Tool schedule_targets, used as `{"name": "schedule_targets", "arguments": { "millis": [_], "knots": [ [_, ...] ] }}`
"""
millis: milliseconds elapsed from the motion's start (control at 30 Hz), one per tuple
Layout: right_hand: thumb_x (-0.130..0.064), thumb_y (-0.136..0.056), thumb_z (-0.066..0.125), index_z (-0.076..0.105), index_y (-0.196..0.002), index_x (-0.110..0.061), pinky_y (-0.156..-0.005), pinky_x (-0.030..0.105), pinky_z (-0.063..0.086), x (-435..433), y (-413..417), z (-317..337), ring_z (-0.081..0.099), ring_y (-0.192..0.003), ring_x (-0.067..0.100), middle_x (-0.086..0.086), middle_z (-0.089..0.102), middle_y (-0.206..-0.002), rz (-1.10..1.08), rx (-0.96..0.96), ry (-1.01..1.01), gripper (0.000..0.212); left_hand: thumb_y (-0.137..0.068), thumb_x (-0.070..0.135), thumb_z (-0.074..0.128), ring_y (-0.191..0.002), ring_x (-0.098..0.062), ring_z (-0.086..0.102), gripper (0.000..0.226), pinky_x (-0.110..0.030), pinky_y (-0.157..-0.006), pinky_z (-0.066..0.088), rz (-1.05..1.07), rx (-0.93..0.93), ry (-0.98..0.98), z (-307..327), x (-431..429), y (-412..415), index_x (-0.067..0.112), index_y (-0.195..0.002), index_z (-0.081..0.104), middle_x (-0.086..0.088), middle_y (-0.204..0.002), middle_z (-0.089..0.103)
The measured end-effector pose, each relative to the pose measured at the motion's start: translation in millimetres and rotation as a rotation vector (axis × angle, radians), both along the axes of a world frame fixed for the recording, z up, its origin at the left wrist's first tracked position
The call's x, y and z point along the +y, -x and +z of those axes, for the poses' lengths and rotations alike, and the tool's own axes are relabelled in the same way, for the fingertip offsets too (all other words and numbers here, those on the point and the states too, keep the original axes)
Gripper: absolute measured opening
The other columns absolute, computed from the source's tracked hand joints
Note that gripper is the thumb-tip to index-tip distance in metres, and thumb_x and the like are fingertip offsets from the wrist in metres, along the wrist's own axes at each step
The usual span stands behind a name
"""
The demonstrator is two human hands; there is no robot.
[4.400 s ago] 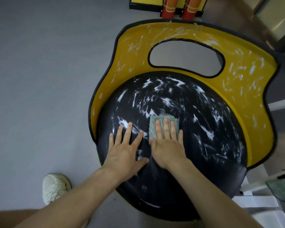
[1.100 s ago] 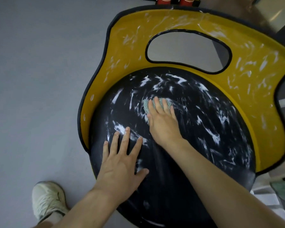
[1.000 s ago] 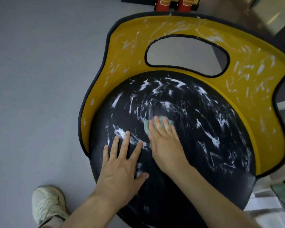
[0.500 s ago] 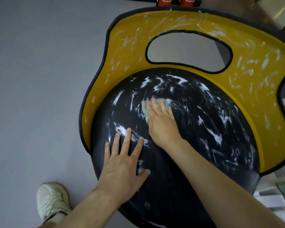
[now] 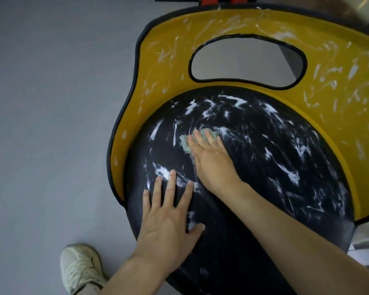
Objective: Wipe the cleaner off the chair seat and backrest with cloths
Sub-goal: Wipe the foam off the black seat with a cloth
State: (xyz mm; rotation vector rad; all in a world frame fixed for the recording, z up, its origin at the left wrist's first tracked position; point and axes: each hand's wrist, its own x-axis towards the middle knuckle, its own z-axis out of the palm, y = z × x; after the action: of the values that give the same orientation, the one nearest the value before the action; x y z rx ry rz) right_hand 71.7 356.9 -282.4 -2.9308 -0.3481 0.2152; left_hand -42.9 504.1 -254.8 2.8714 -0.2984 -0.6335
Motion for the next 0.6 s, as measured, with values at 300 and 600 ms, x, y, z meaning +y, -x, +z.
{"name": "schedule_targets", "arguments": {
  "millis": [300, 600],
  "knots": [
    [-0.024, -0.095, 0.031, 0.032, -0.156, -0.017, -0.121, 0.045, 0.014, -33, 114, 0, 0.017, -0.153, 0.025, 0.004, 0.027, -0.164, 0.12, 0.011, 0.053, 0.062, -0.093, 0.074, 0.037, -0.142, -0.025, -0.043, 0.088, -0.046, -0.118, -0.02, -0.004, -0.022, 0.027, -2, 4, 0, 0.048, -0.151, -0.024, 0.004, -0.153, -0.048],
    [-0.014, -0.103, 0.042, 0.007, -0.161, -0.019, -0.126, 0.044, -0.001, -4, 36, 2, -0.008, -0.155, 0.023, 0.002, -0.001, -0.169, 0.048, 0.026, -0.033, 0.069, -0.094, 0.073, 0.036, -0.142, -0.026, -0.042, 0.088, -0.05, -0.12, -0.018, -0.005, -0.009, -0.001, 2, 2, 2, 0.045, -0.152, -0.024, 0.003, -0.154, -0.047]
  ]
}}
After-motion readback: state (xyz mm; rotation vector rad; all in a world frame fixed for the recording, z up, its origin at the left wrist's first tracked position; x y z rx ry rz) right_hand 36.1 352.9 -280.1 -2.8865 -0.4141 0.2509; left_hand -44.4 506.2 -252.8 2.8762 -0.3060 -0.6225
